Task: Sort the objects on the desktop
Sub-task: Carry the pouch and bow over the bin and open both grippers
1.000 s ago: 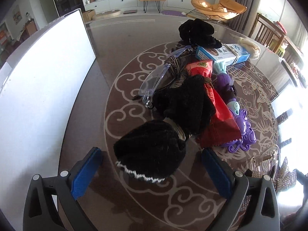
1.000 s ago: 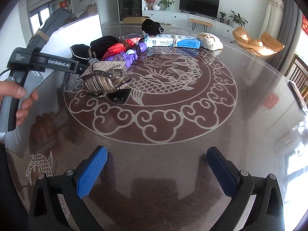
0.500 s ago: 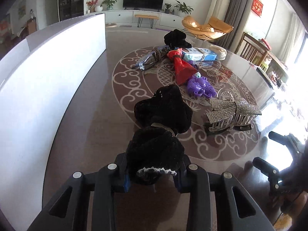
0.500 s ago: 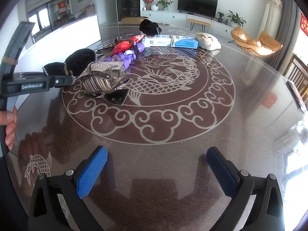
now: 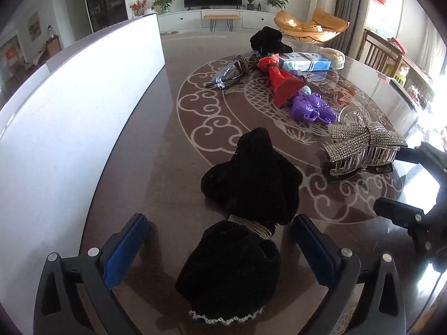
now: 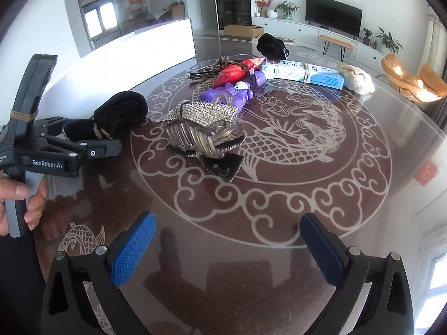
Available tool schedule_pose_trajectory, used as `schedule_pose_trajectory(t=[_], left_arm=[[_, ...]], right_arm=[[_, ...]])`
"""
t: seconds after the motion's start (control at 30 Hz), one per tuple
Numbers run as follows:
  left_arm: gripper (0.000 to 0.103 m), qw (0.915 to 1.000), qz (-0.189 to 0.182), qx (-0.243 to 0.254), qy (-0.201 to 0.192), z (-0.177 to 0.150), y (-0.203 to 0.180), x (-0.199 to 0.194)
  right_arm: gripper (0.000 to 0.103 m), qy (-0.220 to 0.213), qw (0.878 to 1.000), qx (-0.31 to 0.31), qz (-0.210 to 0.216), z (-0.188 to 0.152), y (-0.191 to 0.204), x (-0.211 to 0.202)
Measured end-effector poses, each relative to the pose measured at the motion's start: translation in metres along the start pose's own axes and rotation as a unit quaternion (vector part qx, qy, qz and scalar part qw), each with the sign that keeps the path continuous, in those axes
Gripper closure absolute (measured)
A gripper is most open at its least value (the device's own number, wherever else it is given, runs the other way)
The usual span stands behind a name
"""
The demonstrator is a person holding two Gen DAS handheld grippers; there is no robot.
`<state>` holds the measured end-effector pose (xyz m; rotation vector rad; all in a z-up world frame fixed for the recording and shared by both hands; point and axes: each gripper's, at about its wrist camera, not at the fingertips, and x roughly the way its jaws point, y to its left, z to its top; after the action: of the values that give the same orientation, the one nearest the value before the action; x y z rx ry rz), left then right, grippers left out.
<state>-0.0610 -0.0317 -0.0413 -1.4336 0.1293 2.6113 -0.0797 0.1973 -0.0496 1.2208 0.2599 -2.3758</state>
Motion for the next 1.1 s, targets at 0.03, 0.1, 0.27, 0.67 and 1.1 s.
schedule_pose_trajectory(t=[0.03, 0.1, 0.27, 0.67, 1.1], left_arm=[[0.000, 1.0000, -0.004, 0.003, 0.004, 0.001, 0.001, 0.001], [0.000, 0.9999, -0.006, 0.010, 0.009, 0.003, 0.002, 0.001], [0.054, 1.0000, -0.005, 0.002, -0.005, 0.004, 0.011, -0.010], [0.075, 0.9863, -0.064, -0.087, -0.125, 0.001, 0.047, -0.128], [0.075, 0.9724, 0.067, -0.209, -0.081, -0.020, 0.240, -0.164]], right_arm=[[0.000, 0.003, 1.000, -0.002, 0.009, 0.013, -0.003, 0.010], [0.000, 0.004, 0.999, -0.003, 0.034, 0.036, -0.005, 0.024], [0.042, 0.014, 0.993, -0.008, 0.117, 0.063, 0.008, 0.032], [0.048, -0.027, 0.998, -0.002, 0.059, 0.076, 0.021, -0.061], [0.048, -0.120, 0.972, -0.063, 0.191, 0.219, 0.224, -0.057]])
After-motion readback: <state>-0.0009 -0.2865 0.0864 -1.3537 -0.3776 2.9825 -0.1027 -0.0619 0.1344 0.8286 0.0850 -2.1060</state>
